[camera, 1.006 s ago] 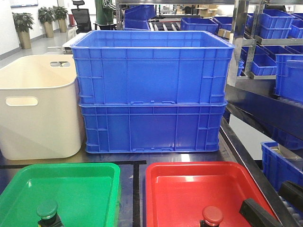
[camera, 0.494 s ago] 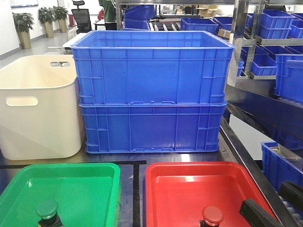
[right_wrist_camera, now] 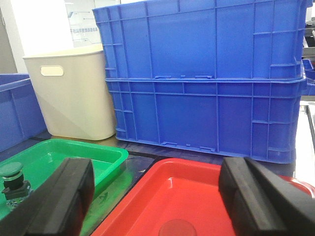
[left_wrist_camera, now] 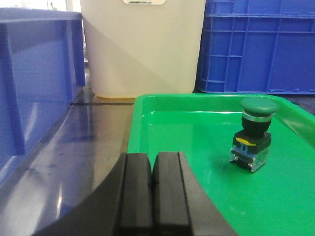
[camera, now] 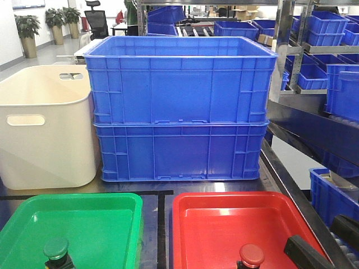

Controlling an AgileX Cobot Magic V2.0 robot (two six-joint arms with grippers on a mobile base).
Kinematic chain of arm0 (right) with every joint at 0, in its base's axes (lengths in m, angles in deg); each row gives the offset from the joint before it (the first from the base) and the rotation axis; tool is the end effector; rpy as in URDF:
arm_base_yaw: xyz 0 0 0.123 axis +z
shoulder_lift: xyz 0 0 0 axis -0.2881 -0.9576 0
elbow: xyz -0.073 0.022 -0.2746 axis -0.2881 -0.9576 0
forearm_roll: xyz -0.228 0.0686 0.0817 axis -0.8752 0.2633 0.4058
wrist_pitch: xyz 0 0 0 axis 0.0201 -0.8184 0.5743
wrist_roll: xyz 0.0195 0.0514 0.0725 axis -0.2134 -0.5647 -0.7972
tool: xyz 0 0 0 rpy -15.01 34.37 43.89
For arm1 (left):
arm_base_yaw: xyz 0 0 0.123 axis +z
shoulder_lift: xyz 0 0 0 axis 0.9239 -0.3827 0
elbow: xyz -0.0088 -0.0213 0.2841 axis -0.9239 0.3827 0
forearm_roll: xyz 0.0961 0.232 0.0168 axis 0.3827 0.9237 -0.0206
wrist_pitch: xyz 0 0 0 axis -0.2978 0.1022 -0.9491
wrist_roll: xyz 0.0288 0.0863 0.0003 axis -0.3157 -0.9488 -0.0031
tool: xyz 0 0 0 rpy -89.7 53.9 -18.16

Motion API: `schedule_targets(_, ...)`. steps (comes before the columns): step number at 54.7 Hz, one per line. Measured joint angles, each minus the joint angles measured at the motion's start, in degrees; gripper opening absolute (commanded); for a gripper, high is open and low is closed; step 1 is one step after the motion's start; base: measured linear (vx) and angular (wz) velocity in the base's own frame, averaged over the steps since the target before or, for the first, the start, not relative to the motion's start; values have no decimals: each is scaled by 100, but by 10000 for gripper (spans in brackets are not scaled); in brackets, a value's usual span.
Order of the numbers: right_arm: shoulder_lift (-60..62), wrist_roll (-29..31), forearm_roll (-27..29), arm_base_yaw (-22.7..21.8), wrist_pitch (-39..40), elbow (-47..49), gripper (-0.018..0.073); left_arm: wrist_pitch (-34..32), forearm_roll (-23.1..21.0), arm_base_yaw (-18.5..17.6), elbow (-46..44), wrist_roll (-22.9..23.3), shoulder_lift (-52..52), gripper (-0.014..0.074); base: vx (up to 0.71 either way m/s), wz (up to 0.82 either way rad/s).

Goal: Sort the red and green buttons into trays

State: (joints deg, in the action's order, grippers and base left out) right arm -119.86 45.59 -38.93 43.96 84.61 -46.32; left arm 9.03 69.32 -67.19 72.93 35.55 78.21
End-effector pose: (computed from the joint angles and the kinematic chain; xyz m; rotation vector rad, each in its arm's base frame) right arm 0.1258 0.0648 0.3050 -0.2927 1.5423 0.4534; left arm 0.0567 -0.0001 0.1973 -0.0341 1.5811 -0.0307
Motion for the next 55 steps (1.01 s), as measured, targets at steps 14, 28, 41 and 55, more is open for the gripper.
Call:
schedule_targets(14, 0, 0, 0, 0, 0, 0, 585, 53, 0, 6, 0, 0, 0, -6, 0, 0)
schedule_targets(28, 0, 0, 0, 0, 0, 0, 585, 53, 0, 6, 0, 0, 0, -6, 0, 0)
schedule_targets(41, 0, 0, 0, 0, 0, 0, 585, 53, 0, 6, 0, 0, 0, -6, 0, 0)
schedule_targets(55, 550, 3, 0, 0, -644, 0, 585, 53, 0, 6, 0, 0, 0, -6, 0, 0)
